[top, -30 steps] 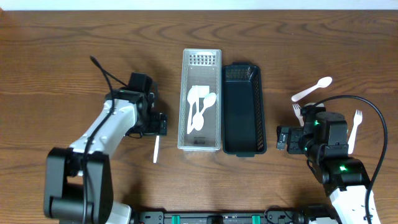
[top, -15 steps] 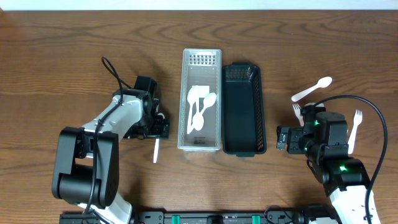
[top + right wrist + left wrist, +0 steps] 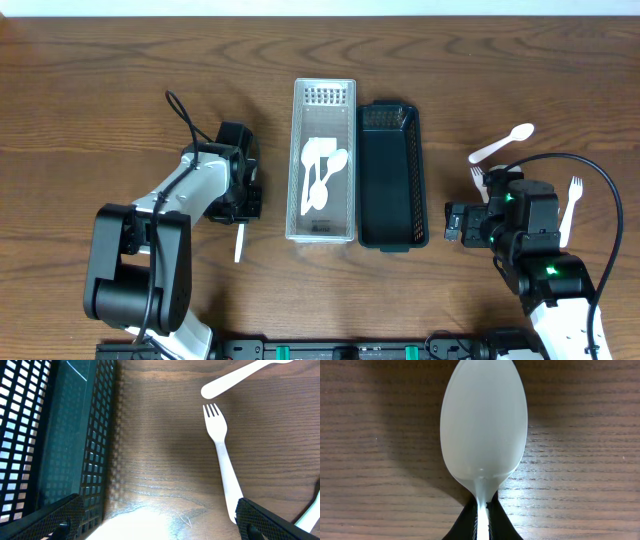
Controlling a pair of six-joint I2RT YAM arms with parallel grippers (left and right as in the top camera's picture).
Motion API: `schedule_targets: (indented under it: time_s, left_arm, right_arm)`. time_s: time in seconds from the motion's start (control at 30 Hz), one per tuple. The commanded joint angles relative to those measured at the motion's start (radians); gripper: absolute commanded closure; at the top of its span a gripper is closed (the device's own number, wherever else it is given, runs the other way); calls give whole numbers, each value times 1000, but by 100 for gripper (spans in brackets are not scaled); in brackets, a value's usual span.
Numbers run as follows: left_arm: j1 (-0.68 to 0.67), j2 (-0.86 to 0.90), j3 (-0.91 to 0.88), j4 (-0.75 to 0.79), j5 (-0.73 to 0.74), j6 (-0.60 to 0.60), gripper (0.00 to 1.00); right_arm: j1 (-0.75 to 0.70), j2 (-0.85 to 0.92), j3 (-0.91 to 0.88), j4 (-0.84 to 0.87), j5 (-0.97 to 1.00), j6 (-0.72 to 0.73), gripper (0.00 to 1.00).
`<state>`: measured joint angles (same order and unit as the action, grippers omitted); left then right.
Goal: Pack container
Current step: 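Place the spoon into the white basket and withdraw the left gripper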
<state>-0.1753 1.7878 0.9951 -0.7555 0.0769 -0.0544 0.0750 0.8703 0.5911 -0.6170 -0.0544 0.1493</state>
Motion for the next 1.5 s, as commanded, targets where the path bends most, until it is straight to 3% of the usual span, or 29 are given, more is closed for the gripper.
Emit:
schedule_targets:
  time_s: [0.0,0.17,0.43,0.67,0.9,1.27,1.3,1.37,1.47]
  left_arm:
    - [-1,39,-7,2,-9,-2,94]
    - [-1,24,36,-47,-9,-11,94]
    - [-72,-154,367,-323,-9,-29,94]
    - [-259,-265,497,-298,-10,-89,94]
    - [-383,-156,497,-209,-9,-237,94]
    - [-459,83,497,-151,-9,-253,94]
    - [-457,84,497,-151,-10,-253,88]
    - [-453,80,497,-147,-10,-253,61]
    - [-443,64,497,-144,-10,-248,37]
  right_arm:
    - [-11,0,19,-2,-6,8,1]
    - [-11,0,19,-2,-6,8,1]
    - [-11,-2,19,2,-17,35,1]
    - [-11,-2,19,22,-17,64,1]
    - [-11,-2,19,11,-18,64,1]
    - [-11,-2,19,-3,-17,64,1]
    - [-11,-2,19,-3,-17,63,1]
    - [-11,-2,19,-3,-17,63,1]
    - [-11,-2,19,-3,-17,63,1]
